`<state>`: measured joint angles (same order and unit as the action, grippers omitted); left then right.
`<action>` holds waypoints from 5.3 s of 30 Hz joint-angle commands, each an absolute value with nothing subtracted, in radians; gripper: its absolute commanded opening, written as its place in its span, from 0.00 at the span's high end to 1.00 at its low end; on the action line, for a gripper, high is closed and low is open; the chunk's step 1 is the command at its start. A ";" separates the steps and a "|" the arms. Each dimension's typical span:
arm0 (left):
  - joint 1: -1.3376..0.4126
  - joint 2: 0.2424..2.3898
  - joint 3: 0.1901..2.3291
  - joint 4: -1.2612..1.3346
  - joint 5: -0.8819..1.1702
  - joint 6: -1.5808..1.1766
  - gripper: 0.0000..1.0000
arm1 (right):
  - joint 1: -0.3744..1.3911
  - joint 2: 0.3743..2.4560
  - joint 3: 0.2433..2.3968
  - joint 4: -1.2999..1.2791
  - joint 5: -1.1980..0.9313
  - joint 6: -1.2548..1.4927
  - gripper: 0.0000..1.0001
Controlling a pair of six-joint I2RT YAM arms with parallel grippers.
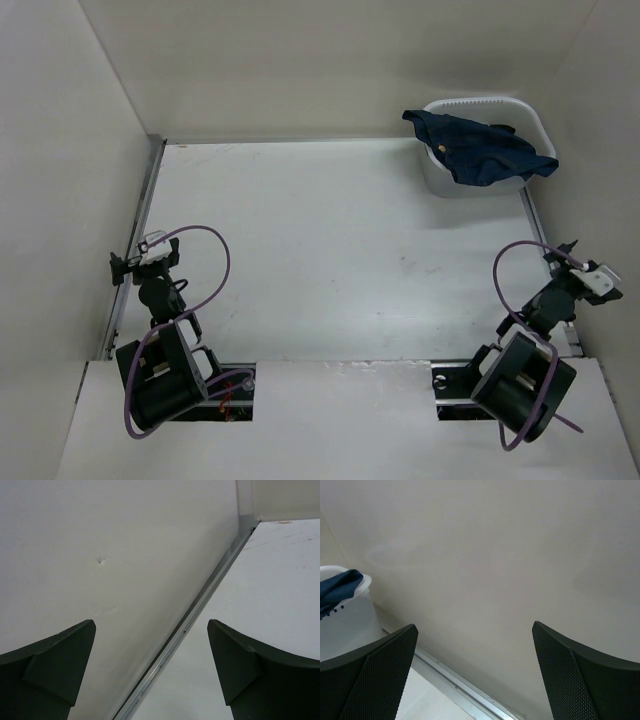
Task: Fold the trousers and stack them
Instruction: Grab the trousers from the pile, then move the trousers to the center of the board, then flatten the trousers out
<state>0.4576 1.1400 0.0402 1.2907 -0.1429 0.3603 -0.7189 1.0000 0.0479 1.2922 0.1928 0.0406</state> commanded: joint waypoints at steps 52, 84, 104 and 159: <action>-0.169 1.690 1.261 -0.291 0.407 0.311 0.00 | -0.094 2.364 2.227 -0.410 0.241 0.750 0.07; 0.105 1.108 0.994 -0.118 0.278 0.121 0.31 | 0.965 1.591 2.117 0.146 0.391 -0.215 1.00; 0.105 0.997 0.883 -0.271 0.361 0.209 0.00 | 0.846 1.120 0.959 -0.654 0.368 0.749 0.00; -0.690 2.507 2.080 -0.245 0.432 -0.132 0.61 | 1.682 1.002 0.679 -1.060 0.247 1.844 1.00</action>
